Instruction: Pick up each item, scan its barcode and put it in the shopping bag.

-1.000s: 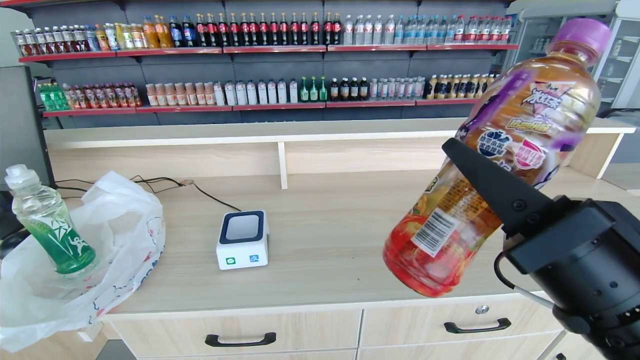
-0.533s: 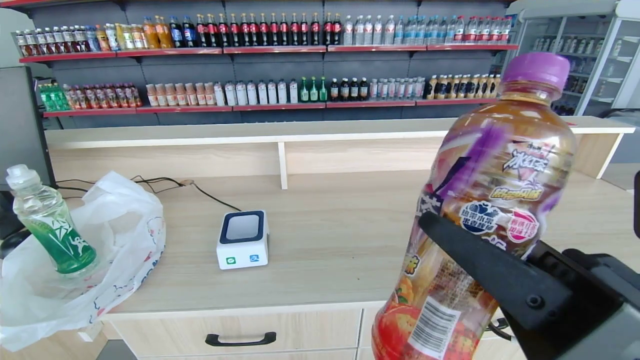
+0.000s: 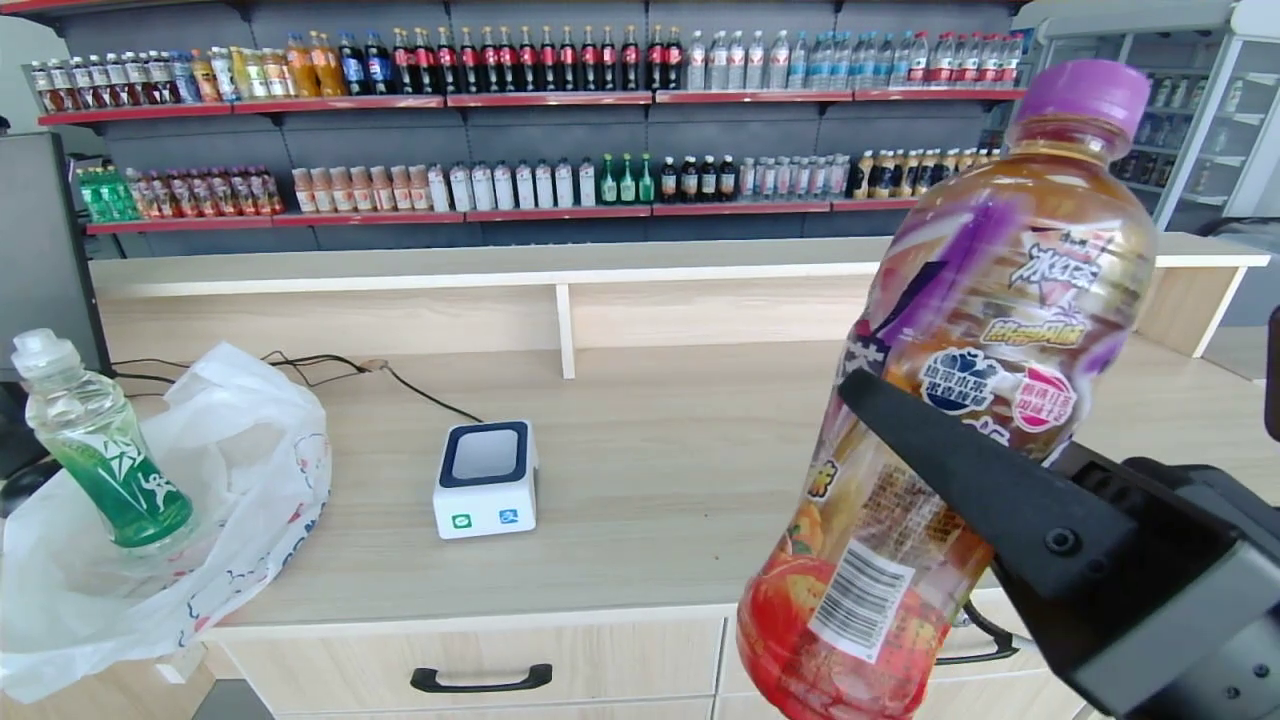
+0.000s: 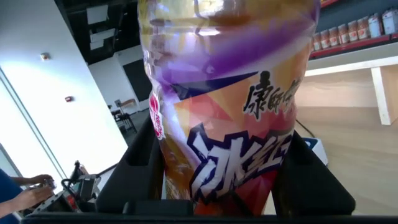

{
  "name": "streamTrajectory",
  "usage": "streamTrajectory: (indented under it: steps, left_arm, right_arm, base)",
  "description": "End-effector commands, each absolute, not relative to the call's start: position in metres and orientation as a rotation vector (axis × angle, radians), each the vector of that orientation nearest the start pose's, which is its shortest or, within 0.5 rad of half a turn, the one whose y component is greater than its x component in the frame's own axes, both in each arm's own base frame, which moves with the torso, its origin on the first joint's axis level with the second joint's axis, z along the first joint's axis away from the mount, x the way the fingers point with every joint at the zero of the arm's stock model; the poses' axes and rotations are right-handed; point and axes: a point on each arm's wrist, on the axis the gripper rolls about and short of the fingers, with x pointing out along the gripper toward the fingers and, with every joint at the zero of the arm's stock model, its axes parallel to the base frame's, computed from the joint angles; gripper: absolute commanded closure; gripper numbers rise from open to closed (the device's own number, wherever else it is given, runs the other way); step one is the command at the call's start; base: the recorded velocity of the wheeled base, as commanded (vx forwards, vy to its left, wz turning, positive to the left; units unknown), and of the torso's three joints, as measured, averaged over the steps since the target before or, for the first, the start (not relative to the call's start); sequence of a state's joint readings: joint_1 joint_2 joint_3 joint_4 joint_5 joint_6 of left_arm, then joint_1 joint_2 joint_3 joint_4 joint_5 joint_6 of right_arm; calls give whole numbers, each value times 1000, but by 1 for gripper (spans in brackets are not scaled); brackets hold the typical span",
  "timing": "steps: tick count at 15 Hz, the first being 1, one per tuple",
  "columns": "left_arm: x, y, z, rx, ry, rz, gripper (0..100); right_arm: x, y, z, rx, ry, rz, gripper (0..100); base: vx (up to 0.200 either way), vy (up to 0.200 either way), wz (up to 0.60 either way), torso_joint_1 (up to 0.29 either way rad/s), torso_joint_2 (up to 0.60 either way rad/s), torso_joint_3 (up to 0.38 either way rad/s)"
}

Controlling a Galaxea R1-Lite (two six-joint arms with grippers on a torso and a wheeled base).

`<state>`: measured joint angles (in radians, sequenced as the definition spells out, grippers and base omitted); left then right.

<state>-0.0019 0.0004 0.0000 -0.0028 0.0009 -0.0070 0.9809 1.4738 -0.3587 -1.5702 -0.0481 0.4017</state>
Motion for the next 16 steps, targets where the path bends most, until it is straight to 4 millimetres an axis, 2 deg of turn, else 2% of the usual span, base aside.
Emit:
streamTrajectory:
  steps: [1,5,11,15,16]
  left_arm:
    - [-23,0,76,-8,-3,0,0]
    - [-23,0,76,-8,-3,0,0]
    - [-23,0,76,-8,-3,-2,0]
    - [-23,0,76,-8,-2,-2,0]
    - [-23,0,76,-8,-3,0,0]
  right_arm:
    - [118,173,220,598,-223,989,100]
    - [120,175,227,618,-258,950,100]
    - [121,176,226,590,-265,942,100]
    - [120,174,221,559,-257,936,100]
    - [128,173,216,528,-249,890,100]
  base:
    - [0,0,0,0,0,0]
    - [0,0,0,0,0,0]
    - [0,0,0,0,0,0]
    - [0,0,0,0,0,0]
    - [0,0,0,0,0,0]
